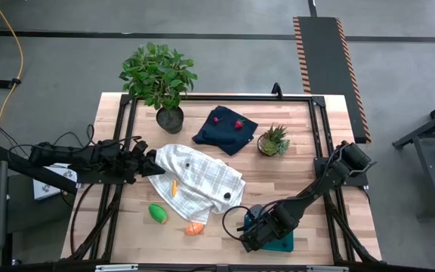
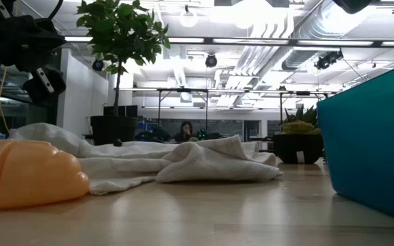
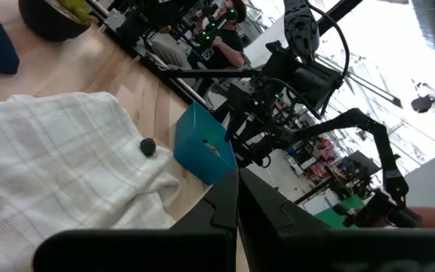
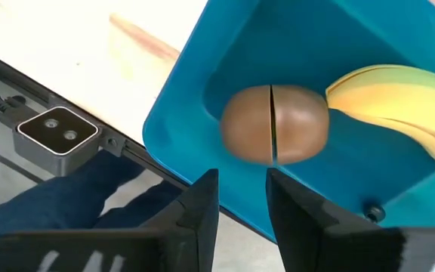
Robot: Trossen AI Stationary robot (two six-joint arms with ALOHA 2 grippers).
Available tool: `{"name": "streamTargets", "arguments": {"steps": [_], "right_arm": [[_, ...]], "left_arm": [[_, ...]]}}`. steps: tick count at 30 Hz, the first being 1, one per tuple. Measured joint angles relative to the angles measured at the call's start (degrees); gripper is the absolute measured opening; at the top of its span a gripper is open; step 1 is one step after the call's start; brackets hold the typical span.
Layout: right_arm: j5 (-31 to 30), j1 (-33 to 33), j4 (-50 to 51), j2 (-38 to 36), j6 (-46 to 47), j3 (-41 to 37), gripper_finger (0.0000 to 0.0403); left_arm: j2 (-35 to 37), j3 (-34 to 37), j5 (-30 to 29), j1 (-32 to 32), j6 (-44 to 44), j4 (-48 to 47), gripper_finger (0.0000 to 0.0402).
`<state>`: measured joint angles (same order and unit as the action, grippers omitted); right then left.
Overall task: Pick and placing Produce into tupperware
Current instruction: Put the blueberry into the bin
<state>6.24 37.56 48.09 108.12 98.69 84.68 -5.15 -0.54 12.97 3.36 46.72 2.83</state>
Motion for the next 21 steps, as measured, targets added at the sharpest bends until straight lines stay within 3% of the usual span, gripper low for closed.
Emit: {"name": "streamTargets", "arguments": {"steps": [6, 9, 12, 17, 21], "right_arm": [[-0.2, -0.1, 0.0, 0.0, 0.3, 0.0, 0.0103], [-3.3, -0.2, -1.7, 0.0, -0.4, 0.0, 0.0103], [-8.9, -1.0, -7.5, -0.4, -5.2, -0.1, 0.0103], [-24.4, -3.7, -21.7, -3.1, -20.3, 0.0, 0.0103], [-30.1, -7.5, -26.0, -4.0, -29.4, 0.0, 0.0103]], "left_arm": [[0.0, 0.0, 0.9, 0.0, 0.9, 0.1, 0.0001], [0.0, 0.0, 2.3, 0.0, 4.4, 0.8, 0.0001], [0.0, 0.0, 5.5, 0.0, 6.0, 1.9, 0.0001], [0.0, 0.0, 7.3, 0.0, 5.6, 1.6, 0.0001], [0.0, 0.0, 7.3, 0.0, 5.9, 2.3, 0.0001]]}}
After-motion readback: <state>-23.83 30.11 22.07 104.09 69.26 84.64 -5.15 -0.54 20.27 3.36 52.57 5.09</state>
